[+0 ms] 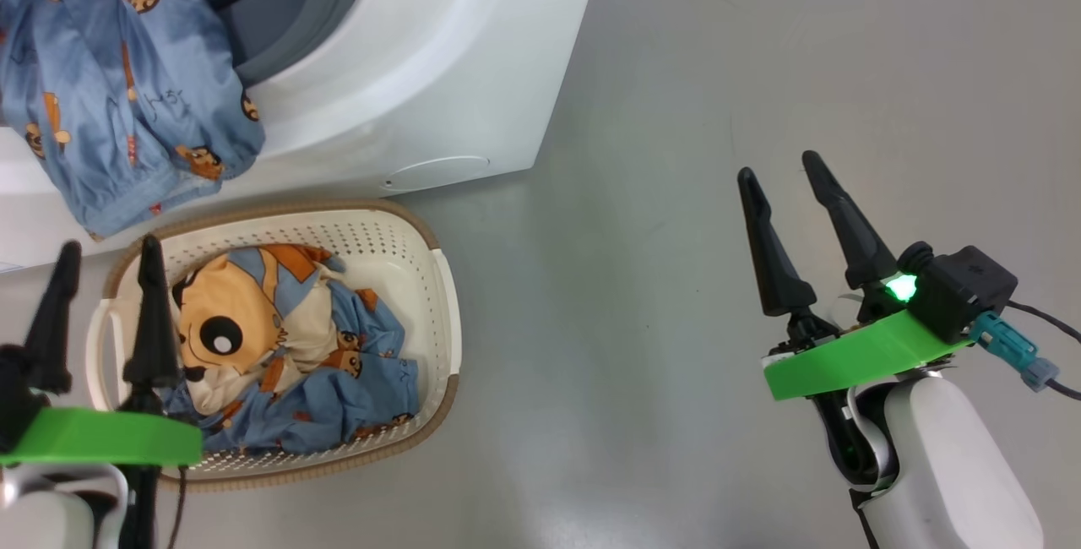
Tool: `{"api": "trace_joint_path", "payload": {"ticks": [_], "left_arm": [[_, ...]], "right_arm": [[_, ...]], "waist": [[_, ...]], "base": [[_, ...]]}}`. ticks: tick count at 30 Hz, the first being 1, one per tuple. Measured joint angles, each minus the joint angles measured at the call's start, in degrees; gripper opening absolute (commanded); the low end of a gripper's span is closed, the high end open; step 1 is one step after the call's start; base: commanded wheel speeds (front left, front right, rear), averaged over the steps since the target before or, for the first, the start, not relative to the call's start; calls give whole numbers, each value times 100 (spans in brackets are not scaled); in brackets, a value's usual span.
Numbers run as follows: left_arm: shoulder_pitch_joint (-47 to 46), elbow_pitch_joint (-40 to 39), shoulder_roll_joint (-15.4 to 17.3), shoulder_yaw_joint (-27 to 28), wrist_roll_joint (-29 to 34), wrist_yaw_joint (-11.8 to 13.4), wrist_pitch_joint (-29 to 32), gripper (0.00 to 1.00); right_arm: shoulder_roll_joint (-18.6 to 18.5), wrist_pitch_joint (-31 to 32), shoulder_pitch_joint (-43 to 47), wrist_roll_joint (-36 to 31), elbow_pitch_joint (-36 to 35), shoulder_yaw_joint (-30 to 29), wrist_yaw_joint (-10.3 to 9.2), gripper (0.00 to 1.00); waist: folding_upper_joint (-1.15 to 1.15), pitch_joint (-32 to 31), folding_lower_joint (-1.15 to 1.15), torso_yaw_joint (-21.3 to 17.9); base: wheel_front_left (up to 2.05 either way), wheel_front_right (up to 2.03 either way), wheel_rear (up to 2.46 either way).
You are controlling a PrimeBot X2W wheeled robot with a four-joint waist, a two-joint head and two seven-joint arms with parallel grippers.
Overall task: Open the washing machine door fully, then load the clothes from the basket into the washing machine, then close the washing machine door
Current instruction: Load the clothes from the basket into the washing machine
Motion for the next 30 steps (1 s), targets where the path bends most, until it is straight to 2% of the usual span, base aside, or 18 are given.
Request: {"api": "trace_joint_path", "payload": {"ticks": [21,26,30], "left_arm": [[146,21,-177,-116,-90,46,9,100],[-86,465,-122,-202,-100,-7,149,100],[-622,1103,-69,-288,-141,-65,311,100]], "right_arm": [[-77,0,20,4,24,-66,0,100],[-83,0,20,4,49,-46,0,100],[-79,0,18,5,62,0,0,100]], "waist": [[0,-129,0,123],[0,-96,0,135],[0,-46,0,115]], "base": [[0,0,0],[0,0,0],[0,0,0]]}}
